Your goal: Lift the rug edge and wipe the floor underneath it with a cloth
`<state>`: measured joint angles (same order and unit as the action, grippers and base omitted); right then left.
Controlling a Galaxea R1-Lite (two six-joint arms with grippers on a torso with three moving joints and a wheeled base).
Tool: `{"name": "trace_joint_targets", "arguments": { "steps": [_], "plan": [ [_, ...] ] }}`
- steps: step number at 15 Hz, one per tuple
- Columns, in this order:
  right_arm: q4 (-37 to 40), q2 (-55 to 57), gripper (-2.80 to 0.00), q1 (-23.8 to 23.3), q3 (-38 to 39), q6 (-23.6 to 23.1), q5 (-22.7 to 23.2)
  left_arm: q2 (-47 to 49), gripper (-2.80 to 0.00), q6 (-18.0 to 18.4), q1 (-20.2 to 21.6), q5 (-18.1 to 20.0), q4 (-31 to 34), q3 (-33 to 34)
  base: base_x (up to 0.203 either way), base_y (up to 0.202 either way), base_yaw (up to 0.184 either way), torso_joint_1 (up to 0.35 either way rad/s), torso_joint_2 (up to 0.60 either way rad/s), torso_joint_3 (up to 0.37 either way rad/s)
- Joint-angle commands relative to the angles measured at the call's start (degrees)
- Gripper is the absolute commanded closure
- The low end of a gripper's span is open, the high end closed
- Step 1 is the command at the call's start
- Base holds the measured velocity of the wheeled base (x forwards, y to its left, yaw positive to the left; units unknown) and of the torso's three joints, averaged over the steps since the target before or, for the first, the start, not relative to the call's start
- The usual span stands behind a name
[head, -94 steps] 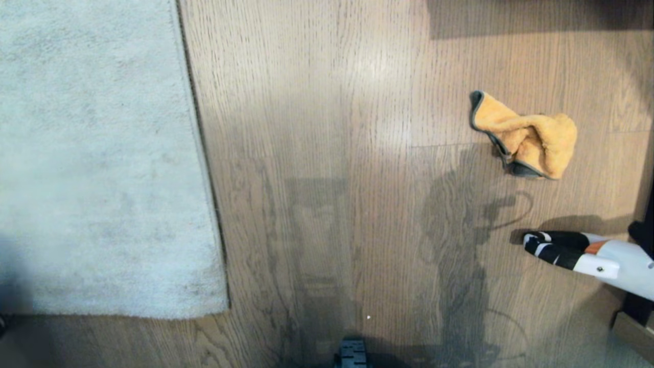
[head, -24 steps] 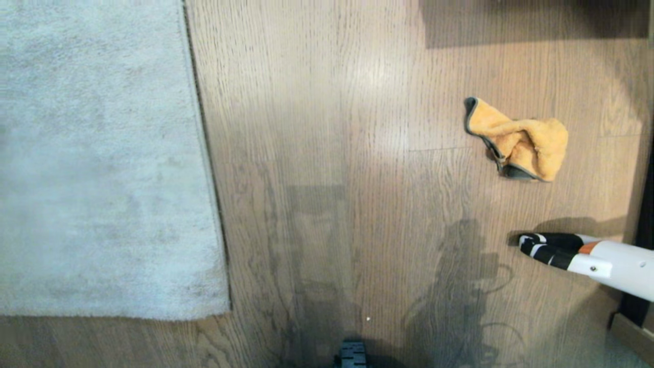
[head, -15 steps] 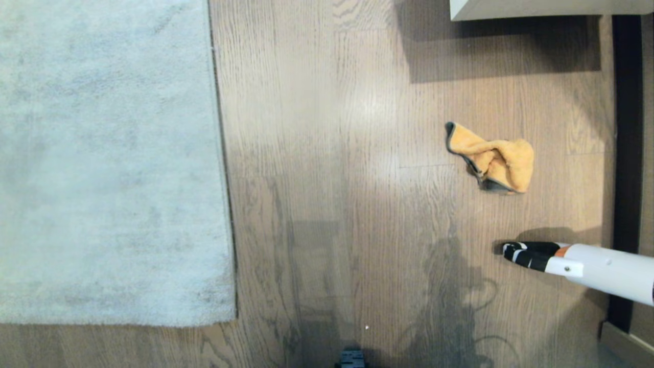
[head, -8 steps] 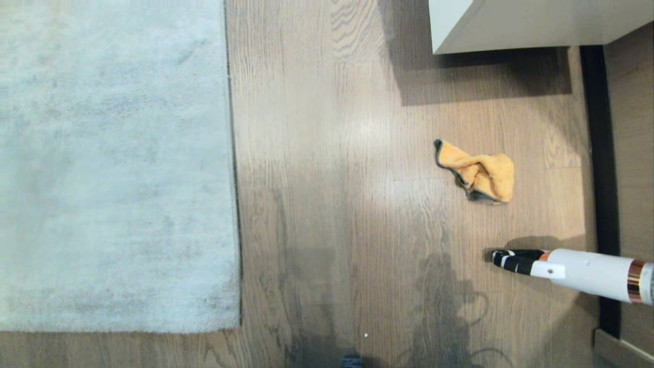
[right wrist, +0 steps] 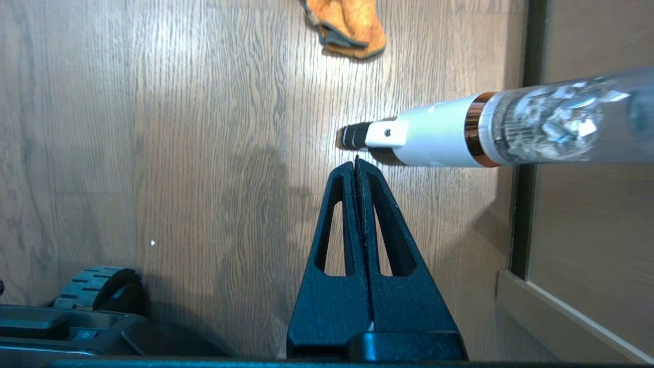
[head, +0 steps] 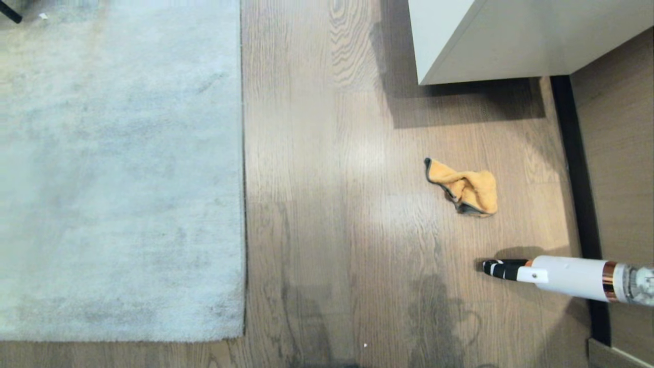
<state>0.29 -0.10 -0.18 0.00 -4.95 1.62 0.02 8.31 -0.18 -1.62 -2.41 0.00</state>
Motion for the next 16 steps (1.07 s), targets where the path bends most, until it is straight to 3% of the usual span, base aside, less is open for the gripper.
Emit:
{"name": "trace_joint_targets", "arguments": {
  "steps": [1, 16],
  "plan": [
    [0.0, 0.1, 0.0, 0.0, 0.0, -0.1, 0.0, 0.0, 0.0, 0.0, 0.0, 0.2, 0.0, 0.0, 0.0, 0.0, 0.0, -0.001, 0.01, 0.203],
    [0.0, 0.1, 0.0, 0.0, 0.0, -0.1, 0.0, 0.0, 0.0, -0.1, 0.0, 2.3, 0.3, 0.0, 0.0, 0.0, 0.0, 0.004, 0.0, 0.203]
  ]
}}
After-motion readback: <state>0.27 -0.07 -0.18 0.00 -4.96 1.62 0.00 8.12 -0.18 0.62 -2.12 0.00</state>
